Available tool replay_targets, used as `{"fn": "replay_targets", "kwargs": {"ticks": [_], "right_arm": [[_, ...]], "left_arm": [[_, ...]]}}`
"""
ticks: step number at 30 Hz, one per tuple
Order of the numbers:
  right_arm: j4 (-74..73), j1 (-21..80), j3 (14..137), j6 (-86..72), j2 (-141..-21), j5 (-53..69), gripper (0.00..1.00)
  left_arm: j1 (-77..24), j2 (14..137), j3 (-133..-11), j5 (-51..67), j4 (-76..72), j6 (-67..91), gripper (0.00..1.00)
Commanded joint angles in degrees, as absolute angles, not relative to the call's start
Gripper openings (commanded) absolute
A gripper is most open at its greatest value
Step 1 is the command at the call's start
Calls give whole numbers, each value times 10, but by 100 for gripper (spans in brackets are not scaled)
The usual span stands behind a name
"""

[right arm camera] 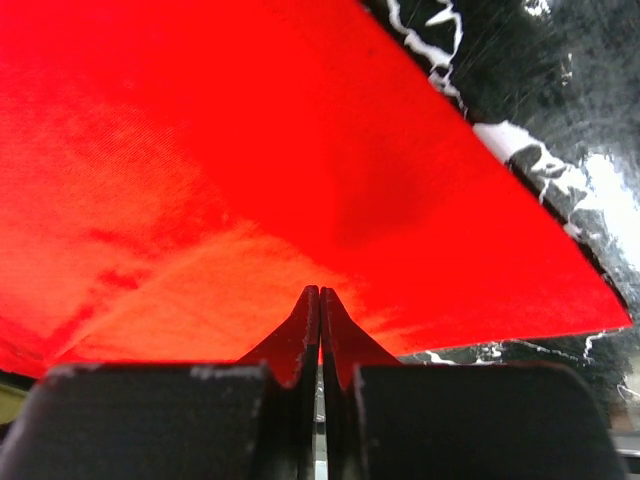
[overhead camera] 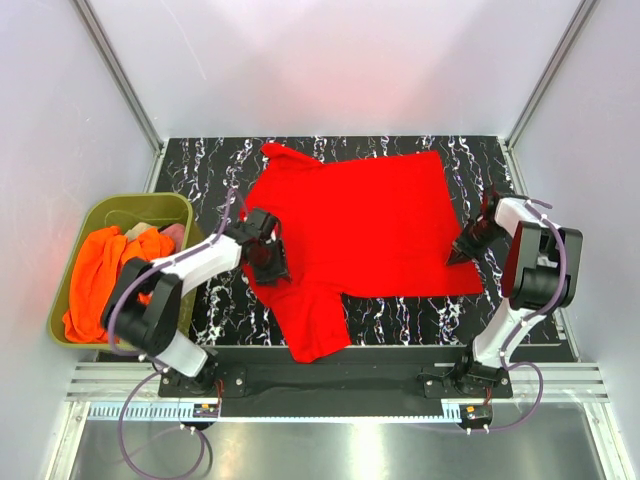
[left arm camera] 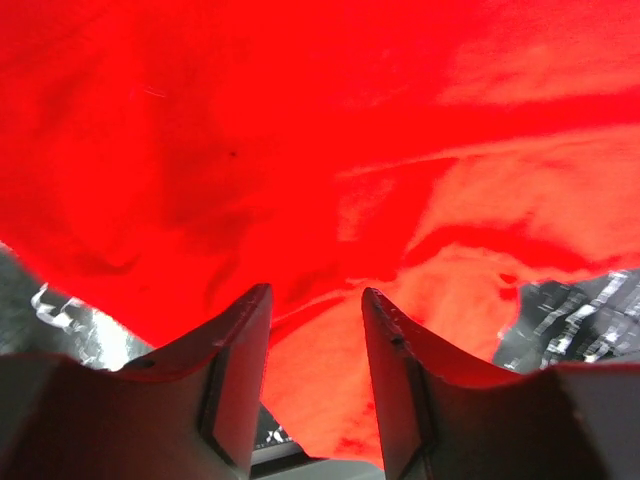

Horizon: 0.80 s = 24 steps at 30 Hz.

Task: Fold and stack the t-shirts
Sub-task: Flatten the tshirt out

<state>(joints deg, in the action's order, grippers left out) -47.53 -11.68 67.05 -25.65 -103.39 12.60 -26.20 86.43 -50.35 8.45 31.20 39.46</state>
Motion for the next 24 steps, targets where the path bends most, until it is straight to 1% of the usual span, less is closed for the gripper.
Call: {"fn": "replay_targets", "kwargs": {"ticks": [1,2,3,8,12,14,16,18,19,21,22,23,24], "right_arm": [[-468,-120,673,-263,-1053,106,3],[-467,-122,667,-268,-1065,104,3],[-467,-127,664,-280,-1072,106,0],[-471,-149,620,-315,-1069,77,0],[-492,-160,584,-342,-1029,58,0],[-518,-160,565,-347,-988,56,2],[-529,-160,549,-352,-936,61,3],[-545,-160,554,-334,-909,75,5],[-547,-160,576,-323,-889,80,9],[-543,-159,612,-304,-878,91,15],[-534,-158,651,-295,-878,105,19],[-505,-156,668,-283,-882,122,33],[-490,-152,686,-280,-890,144,39]], "left_arm": [[-267,904,-504,100,297,398,47],[-267,912,-500,91,302,403,48],[-267,924,-496,91,305,410,48],[-270,936,-466,100,320,439,49],[-274,898,-444,113,337,447,49],[-283,876,-433,115,360,449,50],[-285,834,-429,116,386,444,50],[-286,782,-438,118,407,420,50],[-286,762,-445,111,410,413,50],[-286,713,-477,89,411,395,51],[-285,706,-493,57,407,388,52],[-281,707,-507,45,396,381,52],[-277,716,-536,38,359,362,53]]}}
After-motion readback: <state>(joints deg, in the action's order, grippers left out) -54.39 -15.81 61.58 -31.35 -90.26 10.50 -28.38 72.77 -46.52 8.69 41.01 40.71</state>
